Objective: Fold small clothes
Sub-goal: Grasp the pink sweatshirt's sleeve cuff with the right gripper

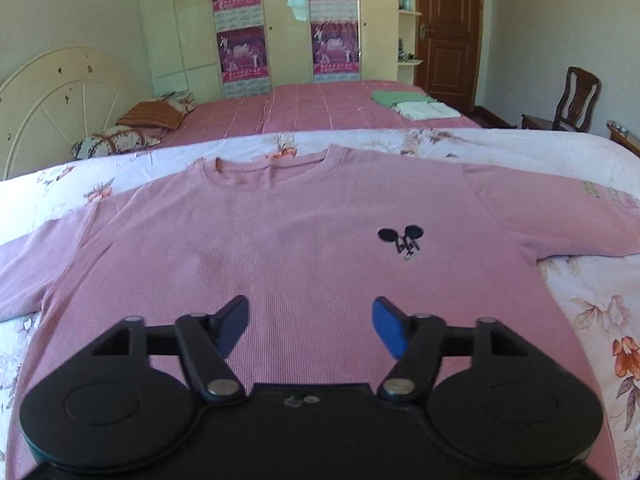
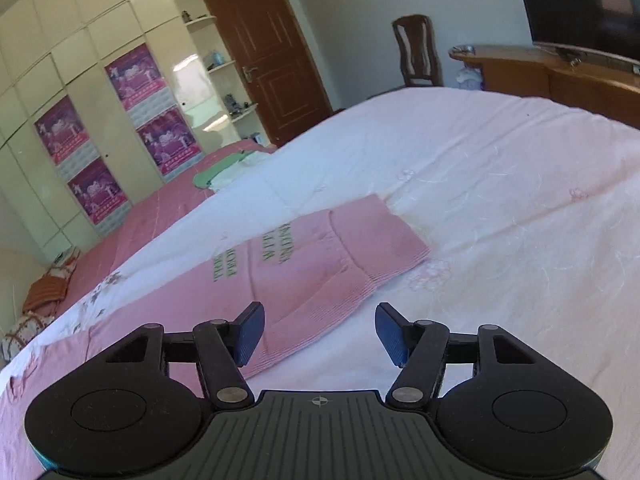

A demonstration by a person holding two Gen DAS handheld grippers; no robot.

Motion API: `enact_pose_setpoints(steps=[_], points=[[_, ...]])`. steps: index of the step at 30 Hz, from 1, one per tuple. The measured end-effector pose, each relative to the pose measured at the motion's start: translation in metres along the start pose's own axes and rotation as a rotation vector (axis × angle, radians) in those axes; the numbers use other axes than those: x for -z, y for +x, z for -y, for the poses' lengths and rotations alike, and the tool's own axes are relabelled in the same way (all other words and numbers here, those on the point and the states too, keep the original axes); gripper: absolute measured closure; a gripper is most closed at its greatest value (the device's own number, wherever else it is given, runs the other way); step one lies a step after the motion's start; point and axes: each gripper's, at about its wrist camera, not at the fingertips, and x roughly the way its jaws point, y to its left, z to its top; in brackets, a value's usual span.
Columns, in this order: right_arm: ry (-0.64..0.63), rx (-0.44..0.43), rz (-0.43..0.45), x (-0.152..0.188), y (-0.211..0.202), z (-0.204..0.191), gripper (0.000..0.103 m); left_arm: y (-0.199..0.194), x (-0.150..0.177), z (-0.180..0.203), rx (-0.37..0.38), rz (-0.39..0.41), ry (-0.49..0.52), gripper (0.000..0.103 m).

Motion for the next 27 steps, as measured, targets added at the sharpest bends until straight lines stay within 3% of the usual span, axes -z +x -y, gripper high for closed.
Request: enact_pose_setpoints(steps=[1,6,9,12,14,17,19,27], points=[[0.024,0.002,-0.002,-0.005,0.005,0.007,0.041,0.001,0.001,-0.001,-0.011,-0.001,0.001,0.020],[0.105,0.009,-0.019,-0.018,0.022,0.033,0.041,0.013,0.003,-0.005,-0.029,-0.043,0.006,0.020],[0.179,-0.050,-0.020,-0.025,0.033,0.048,0.042,0.018,0.000,-0.009,-0.043,-0.049,0.002,0.020],[0.173,-0.070,-0.054,-0.034,0.037,0.047,0.096,0.020,-0.003,-0.013,-0.049,-0.050,-0.007,0.021],[0.137,-0.065,-0.017,-0.040,0.028,0.043,0.096,0.021,-0.007,-0.018,-0.058,-0.044,-0.008,0.021],[0.001,-0.020,0.117,-0.044,0.001,0.033,0.096,0.022,-0.008,-0.028,-0.077,-0.044,-0.018,0.021],[-0.001,0.076,0.004,-0.041,0.022,0.041,0.096,0.024,-0.007,-0.036,-0.084,-0.058,-0.026,0.021],[-0.111,0.141,-0.001,-0.035,0.007,0.024,0.095,0.032,0.002,-0.075,-0.089,-0.080,-0.026,0.021]])
